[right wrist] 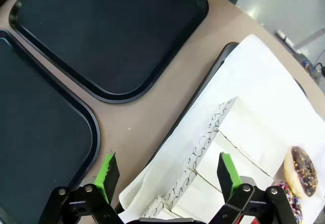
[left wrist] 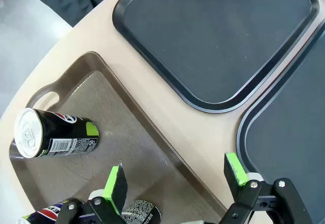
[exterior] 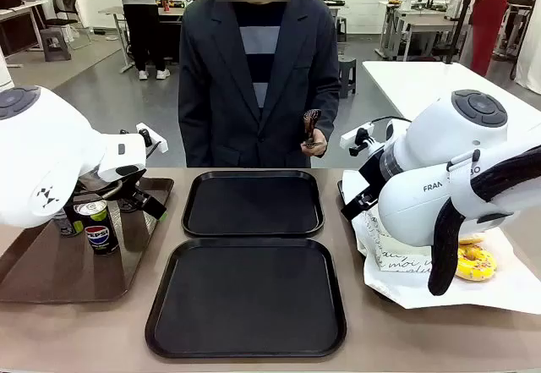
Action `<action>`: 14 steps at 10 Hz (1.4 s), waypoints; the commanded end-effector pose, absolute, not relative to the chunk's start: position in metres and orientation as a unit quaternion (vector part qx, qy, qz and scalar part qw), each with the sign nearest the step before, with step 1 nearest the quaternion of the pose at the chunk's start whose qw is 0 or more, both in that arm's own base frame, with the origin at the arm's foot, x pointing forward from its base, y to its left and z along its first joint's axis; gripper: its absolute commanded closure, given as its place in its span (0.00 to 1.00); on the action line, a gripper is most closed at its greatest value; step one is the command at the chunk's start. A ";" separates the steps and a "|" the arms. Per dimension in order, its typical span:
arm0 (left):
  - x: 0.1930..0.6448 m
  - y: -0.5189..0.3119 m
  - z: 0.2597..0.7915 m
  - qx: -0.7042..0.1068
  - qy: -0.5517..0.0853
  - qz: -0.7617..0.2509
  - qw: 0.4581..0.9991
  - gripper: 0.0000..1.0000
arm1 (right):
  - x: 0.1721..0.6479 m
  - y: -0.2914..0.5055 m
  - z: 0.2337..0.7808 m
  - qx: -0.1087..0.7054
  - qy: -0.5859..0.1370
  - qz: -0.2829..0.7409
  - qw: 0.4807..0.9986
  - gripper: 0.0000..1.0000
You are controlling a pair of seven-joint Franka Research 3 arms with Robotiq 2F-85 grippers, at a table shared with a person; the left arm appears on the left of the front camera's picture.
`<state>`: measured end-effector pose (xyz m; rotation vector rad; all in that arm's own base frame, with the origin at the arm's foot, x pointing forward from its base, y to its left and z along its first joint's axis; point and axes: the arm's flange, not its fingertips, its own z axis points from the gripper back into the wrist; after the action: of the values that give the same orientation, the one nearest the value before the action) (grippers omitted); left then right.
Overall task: Set up donuts and drinks on trays.
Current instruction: Pick up one Pepsi coke and place it on the Flat Tray.
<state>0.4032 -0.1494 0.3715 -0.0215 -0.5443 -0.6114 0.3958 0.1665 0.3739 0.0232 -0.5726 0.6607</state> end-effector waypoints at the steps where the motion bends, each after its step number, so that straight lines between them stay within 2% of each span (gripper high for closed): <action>1: 0.403 -0.149 0.371 -0.010 -0.265 -0.297 0.917 0.00 | 0.396 0.166 0.374 0.011 -0.277 0.320 0.906 0.00; 13: 0.403 -0.149 0.371 -0.010 -0.265 -0.297 0.917 0.00 | 0.396 0.166 0.374 0.011 -0.277 0.320 0.906 0.00; 14: 0.381 -0.143 0.399 0.007 -0.249 -0.329 0.911 0.00 | 0.377 0.164 0.390 0.028 -0.242 0.344 0.907 0.00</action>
<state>0.4015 -0.1497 0.3765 -0.0165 -0.5355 -0.6283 0.3923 0.1690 0.3756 0.0271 -0.5497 0.6707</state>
